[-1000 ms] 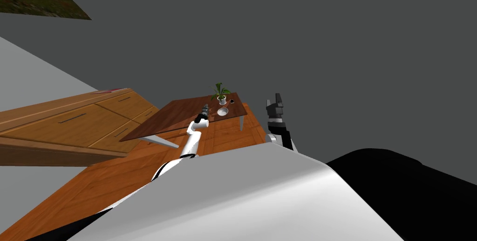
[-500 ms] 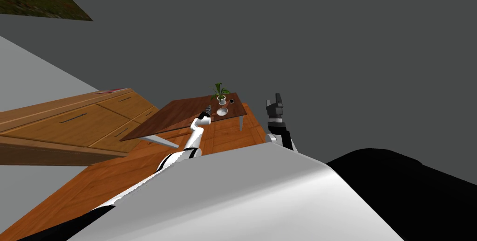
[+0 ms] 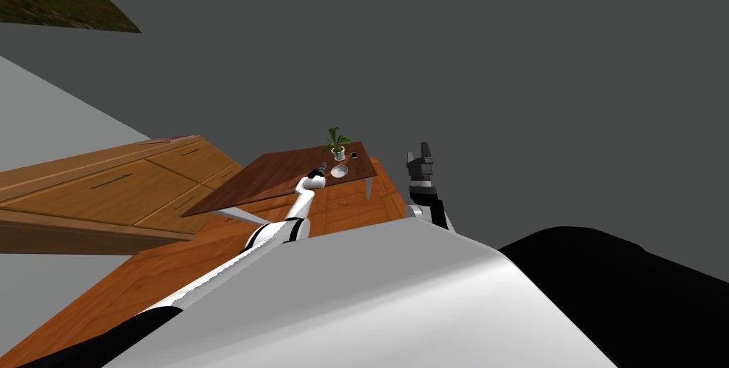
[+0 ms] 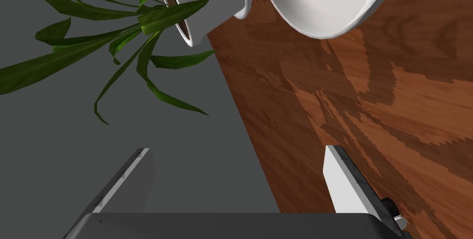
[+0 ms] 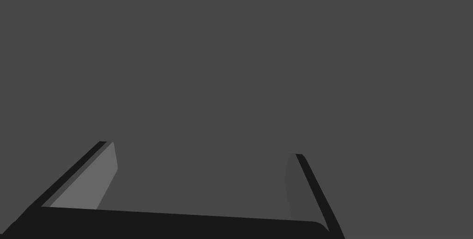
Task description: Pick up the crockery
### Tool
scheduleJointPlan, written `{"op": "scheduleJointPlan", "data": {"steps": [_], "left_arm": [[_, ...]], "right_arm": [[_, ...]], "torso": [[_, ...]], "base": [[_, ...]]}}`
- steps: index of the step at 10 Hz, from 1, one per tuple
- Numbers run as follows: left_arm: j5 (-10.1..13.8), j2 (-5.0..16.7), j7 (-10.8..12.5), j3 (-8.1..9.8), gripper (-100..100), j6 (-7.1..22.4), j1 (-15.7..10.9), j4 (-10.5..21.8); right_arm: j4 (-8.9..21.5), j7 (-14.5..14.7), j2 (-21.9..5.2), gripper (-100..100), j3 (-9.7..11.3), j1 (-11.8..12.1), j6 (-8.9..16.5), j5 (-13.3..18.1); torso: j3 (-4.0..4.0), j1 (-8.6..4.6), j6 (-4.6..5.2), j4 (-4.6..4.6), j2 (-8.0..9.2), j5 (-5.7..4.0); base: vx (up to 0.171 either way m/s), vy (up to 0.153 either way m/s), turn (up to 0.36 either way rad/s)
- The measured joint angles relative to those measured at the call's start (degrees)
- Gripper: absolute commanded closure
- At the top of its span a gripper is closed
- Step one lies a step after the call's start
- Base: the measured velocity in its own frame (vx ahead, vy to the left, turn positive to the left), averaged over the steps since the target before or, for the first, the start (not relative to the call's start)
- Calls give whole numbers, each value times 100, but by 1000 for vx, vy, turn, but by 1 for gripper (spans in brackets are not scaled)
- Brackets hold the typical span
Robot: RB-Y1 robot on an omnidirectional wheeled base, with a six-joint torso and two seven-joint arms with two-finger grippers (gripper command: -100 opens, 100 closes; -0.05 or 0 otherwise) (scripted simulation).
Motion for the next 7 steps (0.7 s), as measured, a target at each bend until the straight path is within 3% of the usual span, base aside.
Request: {"op": "scheduleJointPlan", "data": {"steps": [4, 7], "left_arm": [[-23, -46, 8, -91, -100, 433, -318, 530], [-72, -99, 37, -166, -100, 746, -688, 1151]], "right_arm": [[0, 0, 0, 0, 0, 0, 0, 0], [0, 0, 0, 0, 0, 0, 0, 0]], "torso": [[-2, 1, -1, -1, -3, 0], [-7, 2, -1, -3, -12, 1]], "base": [[39, -6, 0], [63, 0, -3]]}}
